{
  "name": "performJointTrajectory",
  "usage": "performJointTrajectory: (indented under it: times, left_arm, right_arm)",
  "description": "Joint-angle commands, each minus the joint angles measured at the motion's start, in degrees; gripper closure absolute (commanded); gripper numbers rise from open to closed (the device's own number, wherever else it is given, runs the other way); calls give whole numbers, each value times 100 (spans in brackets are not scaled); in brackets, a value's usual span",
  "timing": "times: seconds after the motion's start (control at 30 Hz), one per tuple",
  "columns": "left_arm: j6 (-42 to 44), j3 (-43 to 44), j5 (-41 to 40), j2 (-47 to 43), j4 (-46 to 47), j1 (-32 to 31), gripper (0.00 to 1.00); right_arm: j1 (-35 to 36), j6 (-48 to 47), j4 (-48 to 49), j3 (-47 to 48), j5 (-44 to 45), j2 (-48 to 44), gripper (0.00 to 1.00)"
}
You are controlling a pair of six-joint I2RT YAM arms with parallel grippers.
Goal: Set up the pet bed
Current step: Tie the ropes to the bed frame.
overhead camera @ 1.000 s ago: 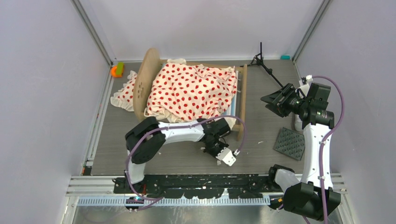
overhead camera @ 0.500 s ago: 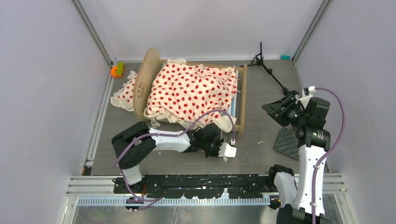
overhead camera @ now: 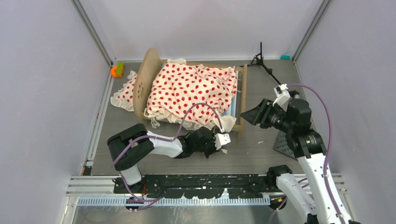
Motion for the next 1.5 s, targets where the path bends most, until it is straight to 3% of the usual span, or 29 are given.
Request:
performJointTrajectory:
  times: [0.0, 0.3, 0.6, 0.97, 1.3, 1.47]
  left_arm:
    - [-1004, -290, -338, -343, 1070, 19, 100]
    - [-2044, -960, -991, -612, 2143, 22, 100]
    - [-2599, -1566, -1800, -756, 2992, 24, 100]
    - [-2691, -2214, -2157, -839, 4237, 19, 100]
    - [-3033, -2063, -2790, -783, 4304, 21, 100]
    - [-3148, -1767, -3104, -783, 3697, 19, 100]
  right_arm:
    - [794, -16, 249, 209, 851, 35, 47]
    - [2714, 171, 622, -603, 2477, -319, 59]
    - [4194, 288, 871, -1288, 4196, -528, 61]
    - [4643, 616, 880, -1676, 4835, -642, 61]
    - [5061, 846, 956, -1966, 5247, -722, 64]
    - [5327, 849, 1017, -1941, 5517, -792, 64]
